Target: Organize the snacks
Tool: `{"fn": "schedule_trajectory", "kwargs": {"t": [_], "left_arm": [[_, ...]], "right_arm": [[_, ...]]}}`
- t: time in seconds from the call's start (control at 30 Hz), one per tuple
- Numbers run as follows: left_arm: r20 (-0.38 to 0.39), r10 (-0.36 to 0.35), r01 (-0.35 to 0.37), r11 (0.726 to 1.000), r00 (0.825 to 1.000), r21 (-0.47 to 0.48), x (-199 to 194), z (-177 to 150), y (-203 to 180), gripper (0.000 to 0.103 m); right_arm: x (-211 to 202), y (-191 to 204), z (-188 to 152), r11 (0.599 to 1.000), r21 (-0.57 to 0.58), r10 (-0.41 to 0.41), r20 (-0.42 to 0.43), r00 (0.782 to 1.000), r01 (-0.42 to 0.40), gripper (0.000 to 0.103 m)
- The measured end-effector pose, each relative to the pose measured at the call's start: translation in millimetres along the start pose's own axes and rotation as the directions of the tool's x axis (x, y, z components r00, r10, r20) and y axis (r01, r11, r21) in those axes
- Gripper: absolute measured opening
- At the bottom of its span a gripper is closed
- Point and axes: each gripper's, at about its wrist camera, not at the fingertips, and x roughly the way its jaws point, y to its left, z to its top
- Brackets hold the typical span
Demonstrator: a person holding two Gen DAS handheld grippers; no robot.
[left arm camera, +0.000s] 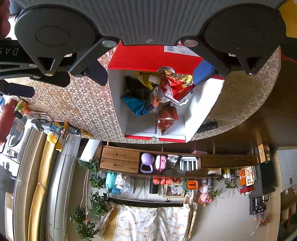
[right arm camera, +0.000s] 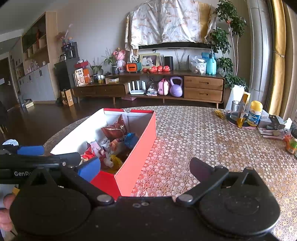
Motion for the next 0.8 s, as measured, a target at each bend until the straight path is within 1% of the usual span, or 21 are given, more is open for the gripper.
{"fn": "schedule_trajectory", "kwargs": {"t": [0.8], "left_arm": [[-0.007,0.001,-0.001,1.0,1.0,0.009,3.8,-0.3,-1.5,0.099]], "right_arm": [[1.7,-2.9,-2.9,1.0,0.011,0.006,-0.011,1.0,-0.006,0.103]]}}
